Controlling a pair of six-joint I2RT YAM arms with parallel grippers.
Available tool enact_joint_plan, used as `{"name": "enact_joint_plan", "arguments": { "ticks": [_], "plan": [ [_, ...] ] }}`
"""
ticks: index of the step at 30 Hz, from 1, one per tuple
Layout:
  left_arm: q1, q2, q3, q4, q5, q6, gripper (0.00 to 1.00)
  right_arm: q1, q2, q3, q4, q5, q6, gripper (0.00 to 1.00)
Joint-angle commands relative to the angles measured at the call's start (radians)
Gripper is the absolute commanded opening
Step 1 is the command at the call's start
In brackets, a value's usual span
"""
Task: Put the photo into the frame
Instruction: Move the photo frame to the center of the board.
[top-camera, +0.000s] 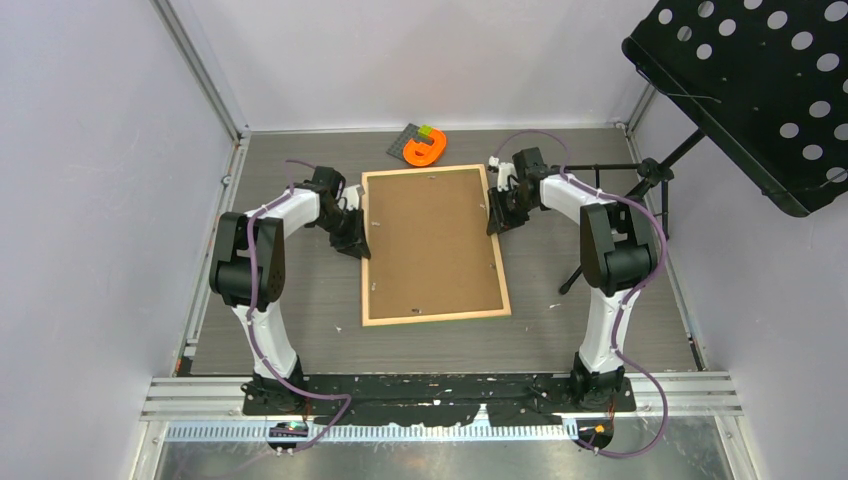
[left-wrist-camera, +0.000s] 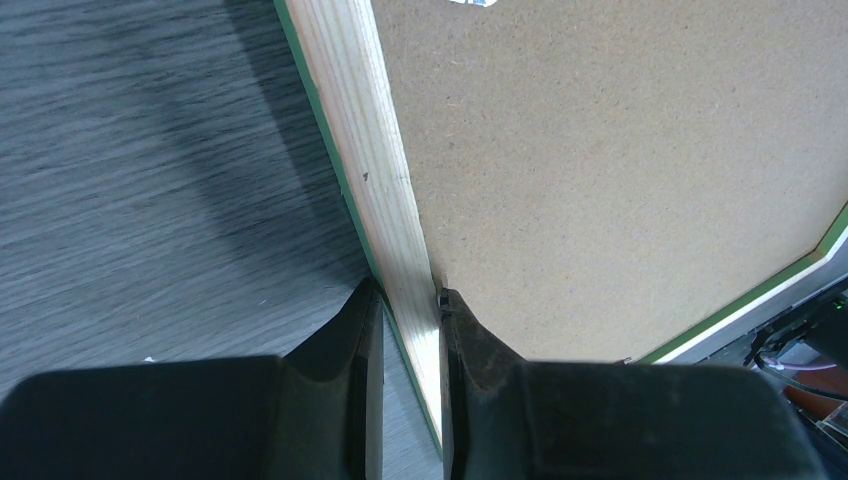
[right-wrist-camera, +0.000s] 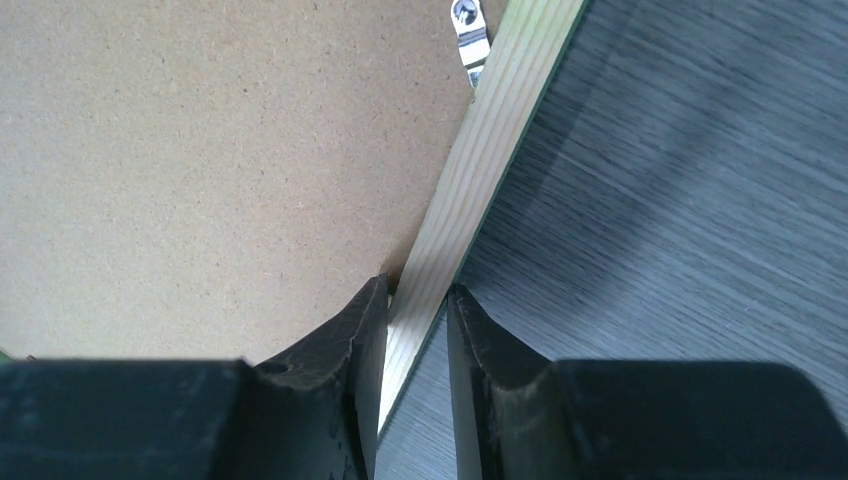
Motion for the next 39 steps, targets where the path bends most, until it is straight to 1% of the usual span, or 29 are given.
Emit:
{"name": "enact_joint_plan", "arguments": {
  "ticks": [1,5,8,12,17,26,33,39],
  "plan": [
    [-0.011,-0.003,-0.027,0.048,0.042,0.052,0.13,-0.001,-0.006,-0.019,0.017,0.019,-0.012,0.16],
    [-0.011,-0.022,-0.041,0.054,0.037,0.053,0.38,-0.001,-0.029,-0.047,0.016,0.021,-0.02,0.07],
    [-0.011,-0.035,-0.051,0.063,0.028,0.052,0.52,0.0,-0.064,-0.077,0.015,0.021,-0.04,0.06],
    [-0.011,-0.052,-0.055,0.067,0.026,0.042,0.62,0.0,-0.112,-0.129,0.009,0.023,-0.068,0.05],
    [-0.011,-0.094,-0.045,0.062,0.014,0.034,0.66,0.001,-0.176,-0.209,0.003,0.03,-0.095,0.06],
    [-0.011,-0.126,0.049,0.019,-0.025,0.053,0.67,-0.002,-0.28,-0.306,-0.023,0.045,-0.13,0.06],
    [-0.011,-0.118,0.141,-0.029,-0.007,0.052,0.68,-0.003,-0.308,-0.322,-0.013,0.044,-0.126,0.06],
    [-0.015,-0.135,0.115,-0.027,-0.022,0.059,0.68,-0.006,-0.3,-0.323,0.001,0.026,-0.118,0.06]
  ]
}}
